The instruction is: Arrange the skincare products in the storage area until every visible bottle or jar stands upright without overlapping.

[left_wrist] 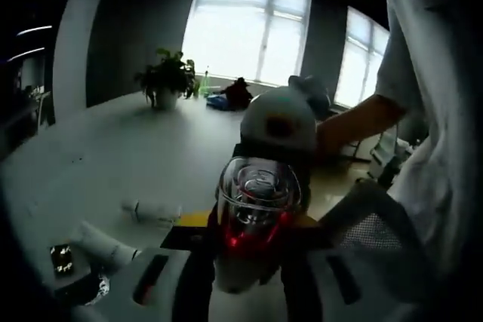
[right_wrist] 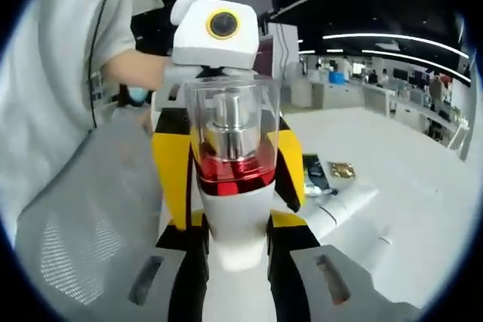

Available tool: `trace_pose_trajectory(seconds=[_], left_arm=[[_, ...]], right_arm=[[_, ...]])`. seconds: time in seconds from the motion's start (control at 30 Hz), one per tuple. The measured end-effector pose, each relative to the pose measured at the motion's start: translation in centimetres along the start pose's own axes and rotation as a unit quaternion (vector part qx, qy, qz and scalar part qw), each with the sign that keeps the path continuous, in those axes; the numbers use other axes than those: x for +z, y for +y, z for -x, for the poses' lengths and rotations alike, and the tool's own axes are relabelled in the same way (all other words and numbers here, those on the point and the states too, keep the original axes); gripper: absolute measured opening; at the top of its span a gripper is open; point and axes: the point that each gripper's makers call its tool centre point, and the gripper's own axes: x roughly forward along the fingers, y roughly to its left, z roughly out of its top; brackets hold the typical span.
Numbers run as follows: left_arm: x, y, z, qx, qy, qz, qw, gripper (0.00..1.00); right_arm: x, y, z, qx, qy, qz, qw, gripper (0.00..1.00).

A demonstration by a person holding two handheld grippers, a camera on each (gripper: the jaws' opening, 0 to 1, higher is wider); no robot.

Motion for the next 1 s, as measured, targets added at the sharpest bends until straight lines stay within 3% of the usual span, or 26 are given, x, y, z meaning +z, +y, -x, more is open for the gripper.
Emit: trace_pose_trajectory(seconds=[0.03, 0.1, 0.13, 0.17, 0.4, 0.6, 1.0], left_arm=[[1.0, -0.4, 0.8, 0.0, 0.0, 0.0, 1.0, 0.3], [1.4, -0.4, 1.0, -0.001, 0.0, 0.003, 1.0, 0.3], [-0.3, 1.0, -1.0, -0.002, 0.0, 0.005, 1.0, 0.3], [-0.5, 1.3, -1.5, -0.003, 0.0, 0.006, 1.0, 0.3], [-1.2, 3.2, -4.0, -0.013, 0.0, 0.008, 0.9999, 0.31], [-0.7, 4.1, -4.9, -0.02, 0.0, 0.013, 0.9997, 0.31], [0.3, 6.4, -6.1, -0.027, -0.028, 0.011, 0.9992, 0.31]], right_arm=[[-0.3, -0.3, 0.0, 0.0, 0.005, 0.002, 1.0, 0.29], [-0.9, -0.7, 0.1, -0.002, 0.014, 0.004, 0.9999, 0.29], [-1.1, -0.9, 0.1, -0.003, 0.016, 0.004, 0.9999, 0.29], [-1.4, -1.2, 0.2, -0.005, 0.019, 0.004, 0.9998, 0.29], [-3.1, -2.7, 0.9, -0.016, 0.04, 0.004, 0.9991, 0.29], [-4.2, -3.9, 1.2, -0.018, 0.054, 0.011, 0.9983, 0.29], [-4.2, -6.5, 2.1, -0.035, 0.052, 0.021, 0.9978, 0.29]])
